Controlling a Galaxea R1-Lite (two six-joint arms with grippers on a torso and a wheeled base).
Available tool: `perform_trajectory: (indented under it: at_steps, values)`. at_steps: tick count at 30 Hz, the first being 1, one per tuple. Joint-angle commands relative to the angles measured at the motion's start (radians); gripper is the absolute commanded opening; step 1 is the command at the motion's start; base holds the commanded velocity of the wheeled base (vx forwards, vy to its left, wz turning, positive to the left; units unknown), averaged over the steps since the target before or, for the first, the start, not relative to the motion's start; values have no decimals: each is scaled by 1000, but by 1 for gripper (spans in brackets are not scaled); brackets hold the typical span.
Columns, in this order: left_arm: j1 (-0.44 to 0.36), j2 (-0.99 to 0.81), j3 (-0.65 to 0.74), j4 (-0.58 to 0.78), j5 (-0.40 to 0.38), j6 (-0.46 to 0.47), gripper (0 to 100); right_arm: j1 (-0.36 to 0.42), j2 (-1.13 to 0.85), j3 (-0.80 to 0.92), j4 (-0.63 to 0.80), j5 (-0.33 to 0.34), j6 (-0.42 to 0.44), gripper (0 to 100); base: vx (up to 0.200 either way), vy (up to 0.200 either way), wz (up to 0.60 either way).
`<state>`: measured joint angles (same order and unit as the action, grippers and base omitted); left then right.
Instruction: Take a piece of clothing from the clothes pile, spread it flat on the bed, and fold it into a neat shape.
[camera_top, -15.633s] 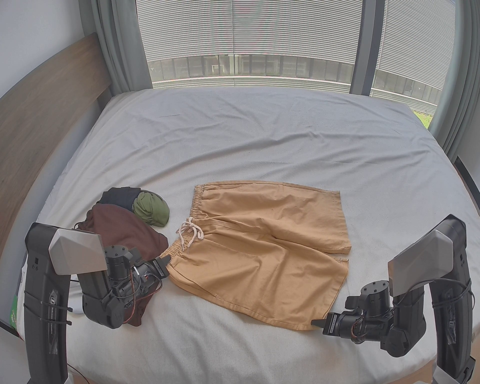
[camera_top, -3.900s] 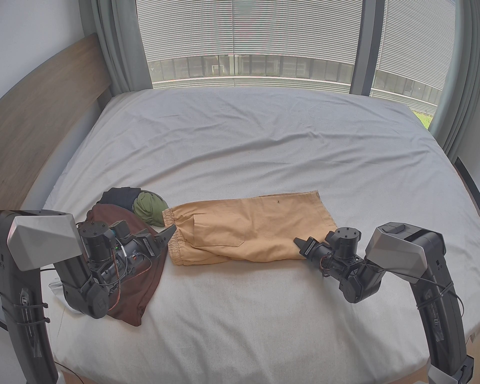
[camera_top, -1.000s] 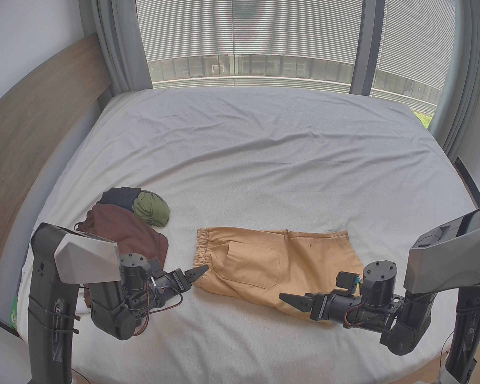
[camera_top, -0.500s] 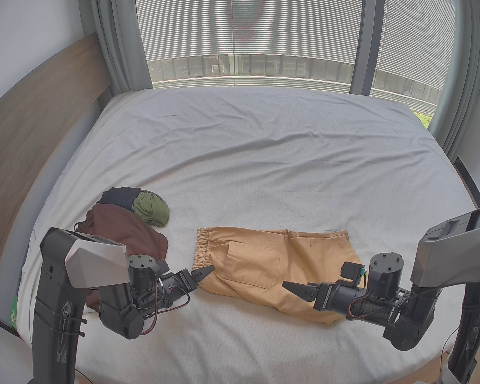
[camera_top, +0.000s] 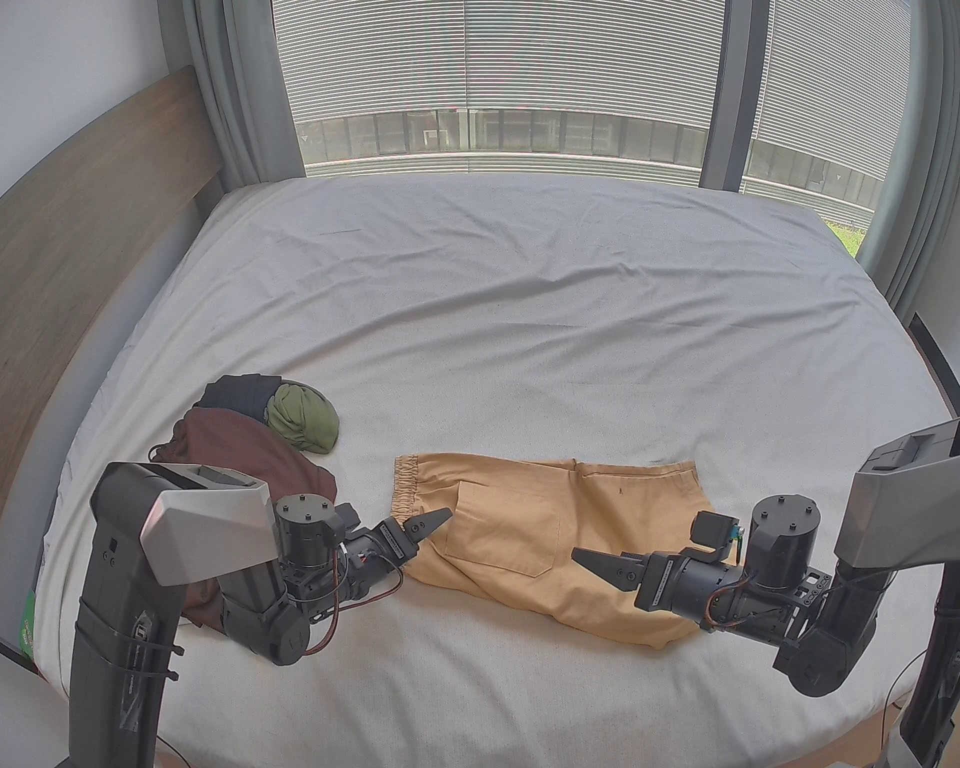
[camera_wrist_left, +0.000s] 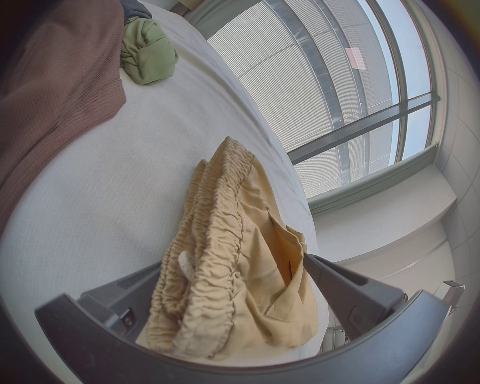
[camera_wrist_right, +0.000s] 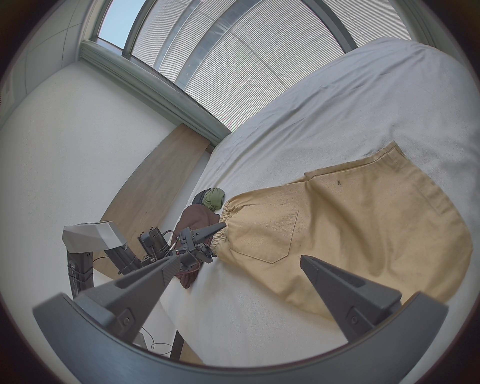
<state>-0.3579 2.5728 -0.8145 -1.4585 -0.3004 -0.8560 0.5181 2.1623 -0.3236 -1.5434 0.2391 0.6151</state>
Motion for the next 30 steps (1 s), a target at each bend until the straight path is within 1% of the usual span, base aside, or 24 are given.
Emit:
perform_trajectory:
  at_steps: [1, 9, 10, 14, 19, 21, 24, 25, 30]
  values:
    - [2, 20, -17, -11, 1, -2, 100, 0, -6, 0, -1, 0, 0, 100, 0, 0, 0]
    - [4, 21, -18, -19, 3, -3, 100, 0, -6, -2, -1, 0, 0, 100, 0, 0, 0]
    - [4, 21, -18, -20, 3, -3, 0, 0, -6, -3, -1, 0, 0, 100, 0, 0, 0]
    - [5, 21, -17, -23, 3, -8, 0, 0, -4, -3, -1, 0, 0, 100, 0, 0, 0]
    - [7, 12, 17, -48, 27, -18, 0, 0, -2, -2, -1, 0, 0, 100, 0, 0, 0]
    - [11, -19, 80, -85, 30, -15, 0, 0, 4, -2, 0, 0, 0, 100, 0, 0, 0]
    - [33, -80, 140, -91, 24, -14, 0, 0, 5, -2, -1, 0, 0, 100, 0, 0, 0]
    - [45, -126, 182, -91, 17, -14, 0, -1, 7, -2, -1, 0, 0, 100, 0, 0, 0]
    - [60, -200, 255, -92, 26, 0, 0, -9, 5, -2, 0, 0, 2, 100, 0, 0, 0]
